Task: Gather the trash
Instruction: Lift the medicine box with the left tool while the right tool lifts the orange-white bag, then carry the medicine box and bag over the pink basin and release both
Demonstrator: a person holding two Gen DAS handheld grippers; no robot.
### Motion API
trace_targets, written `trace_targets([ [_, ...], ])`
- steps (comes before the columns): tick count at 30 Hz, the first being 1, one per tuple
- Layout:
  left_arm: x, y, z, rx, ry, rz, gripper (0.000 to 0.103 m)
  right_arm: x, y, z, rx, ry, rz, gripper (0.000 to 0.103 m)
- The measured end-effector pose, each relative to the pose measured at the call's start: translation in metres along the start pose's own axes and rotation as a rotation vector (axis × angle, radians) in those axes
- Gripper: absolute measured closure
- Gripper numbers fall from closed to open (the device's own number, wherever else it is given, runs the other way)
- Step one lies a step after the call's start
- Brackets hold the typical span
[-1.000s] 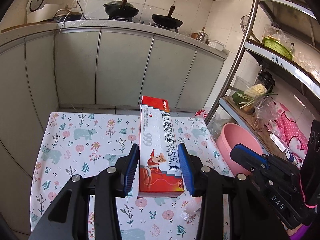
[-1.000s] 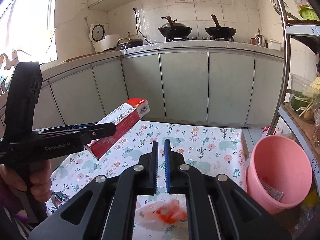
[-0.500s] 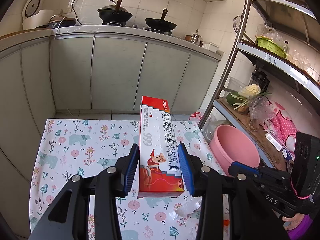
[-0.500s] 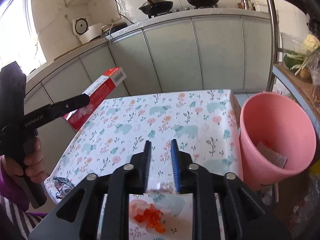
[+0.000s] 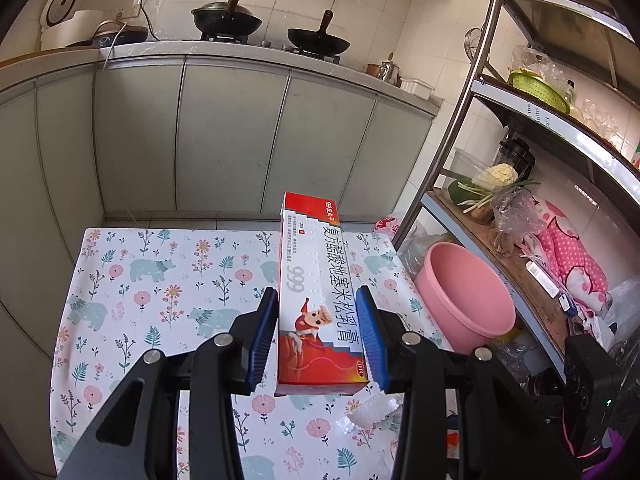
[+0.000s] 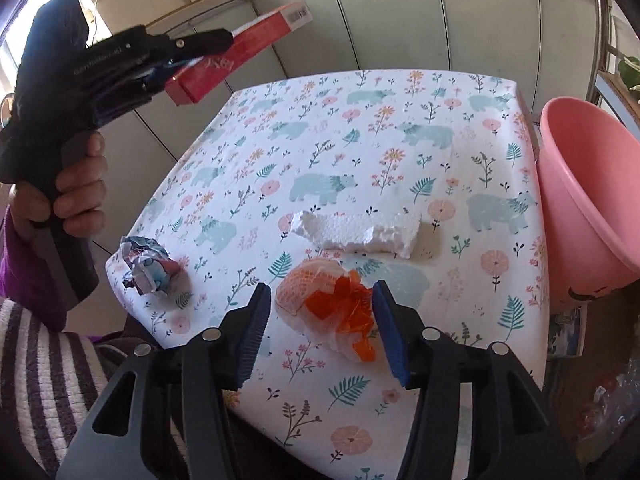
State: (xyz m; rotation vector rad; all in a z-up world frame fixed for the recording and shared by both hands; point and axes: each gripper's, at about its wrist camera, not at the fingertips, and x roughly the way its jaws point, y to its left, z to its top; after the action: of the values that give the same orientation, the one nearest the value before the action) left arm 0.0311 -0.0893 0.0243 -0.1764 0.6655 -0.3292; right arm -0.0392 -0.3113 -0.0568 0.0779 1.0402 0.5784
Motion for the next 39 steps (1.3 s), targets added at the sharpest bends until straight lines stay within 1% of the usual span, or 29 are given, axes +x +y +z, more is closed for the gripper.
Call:
trace_targets([
  [3,0.001,-0.001,-0.001,0.003,0.004,0.001,0.063,0.008,-0.002,-0.003,0.002,0.016,-0.022,0.05],
  [6,0.002,-0.001,-0.002,0.003,0.007,0.004,0.063,0.007,-0.004,-0.004,0.009,0.008,-0.012,0.051],
  [8,0.003,-0.002,-0.002,0.0,0.01,0.004,0.063,0.006,-0.004,-0.005,0.0,0.001,-0.019,0.062],
  [9,0.003,-0.003,-0.001,-0.001,0.01,0.002,0.063,0.005,-0.003,-0.005,-0.007,-0.003,-0.025,0.063],
  [10,0.003,-0.004,-0.001,0.001,0.009,0.001,0.063,0.004,-0.003,-0.005,-0.01,-0.008,-0.027,0.068],
  [14,0.003,-0.01,-0.001,0.013,0.005,-0.006,0.063,-0.003,0.0,-0.005,-0.023,-0.049,-0.025,0.071],
  [17,0.003,-0.012,-0.001,0.019,0.001,-0.007,0.063,-0.01,0.001,-0.004,-0.028,-0.087,-0.025,0.072],
  [22,0.003,-0.015,0.0,0.022,-0.004,-0.012,0.063,-0.026,0.002,0.001,-0.035,-0.171,-0.039,0.072],
  [25,0.004,-0.02,0.001,0.03,-0.006,-0.02,0.063,-0.036,0.0,0.004,-0.029,-0.227,-0.067,0.072],
  [29,0.005,-0.029,0.003,0.049,-0.015,-0.035,0.063,-0.056,-0.008,0.009,-0.016,-0.319,-0.132,0.072],
  [35,0.01,-0.048,0.01,0.072,-0.036,-0.077,0.063,-0.091,-0.025,0.014,0.039,-0.461,-0.233,0.072],
  [39,0.013,-0.069,0.016,0.11,-0.059,-0.107,0.063,-0.11,-0.042,0.017,0.09,-0.528,-0.297,0.072],
])
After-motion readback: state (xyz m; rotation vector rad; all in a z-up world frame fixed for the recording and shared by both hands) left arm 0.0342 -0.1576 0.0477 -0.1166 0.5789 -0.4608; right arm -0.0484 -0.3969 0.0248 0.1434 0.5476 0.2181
